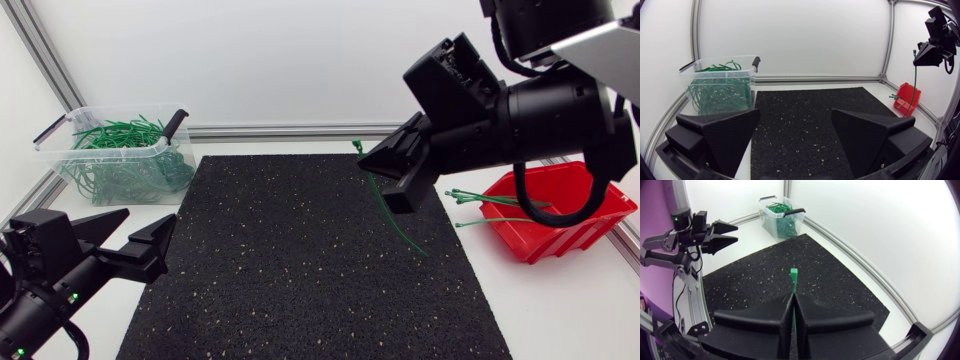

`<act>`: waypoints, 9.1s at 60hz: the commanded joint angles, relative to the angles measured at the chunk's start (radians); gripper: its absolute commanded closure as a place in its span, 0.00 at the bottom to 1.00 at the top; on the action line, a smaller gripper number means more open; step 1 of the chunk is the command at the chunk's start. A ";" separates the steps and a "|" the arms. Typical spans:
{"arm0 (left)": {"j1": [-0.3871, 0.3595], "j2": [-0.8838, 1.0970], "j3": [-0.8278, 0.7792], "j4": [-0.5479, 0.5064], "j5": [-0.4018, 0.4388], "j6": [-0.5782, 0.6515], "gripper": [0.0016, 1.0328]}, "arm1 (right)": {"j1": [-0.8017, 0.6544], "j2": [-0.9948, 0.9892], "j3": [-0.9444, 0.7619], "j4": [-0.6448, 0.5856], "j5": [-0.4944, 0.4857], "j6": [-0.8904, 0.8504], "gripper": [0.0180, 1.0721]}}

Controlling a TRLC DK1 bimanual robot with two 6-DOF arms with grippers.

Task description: Take a green cable tie from the red box, thread the tail through the head to close it, then place it in the transparent bin on the left.

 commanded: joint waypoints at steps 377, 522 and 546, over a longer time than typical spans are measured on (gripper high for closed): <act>-0.338 0.646 0.382 0.370 0.699 -0.329 0.96 | -0.063 0.168 -0.181 0.151 -0.846 -0.276 0.57; -0.214 0.655 0.460 0.255 0.790 -0.338 0.83 | 0.004 0.263 -0.189 0.099 -0.716 -0.316 0.95; -0.212 0.654 0.464 0.242 0.787 -0.338 0.89 | 0.001 0.256 -0.192 0.102 -0.706 -0.314 0.95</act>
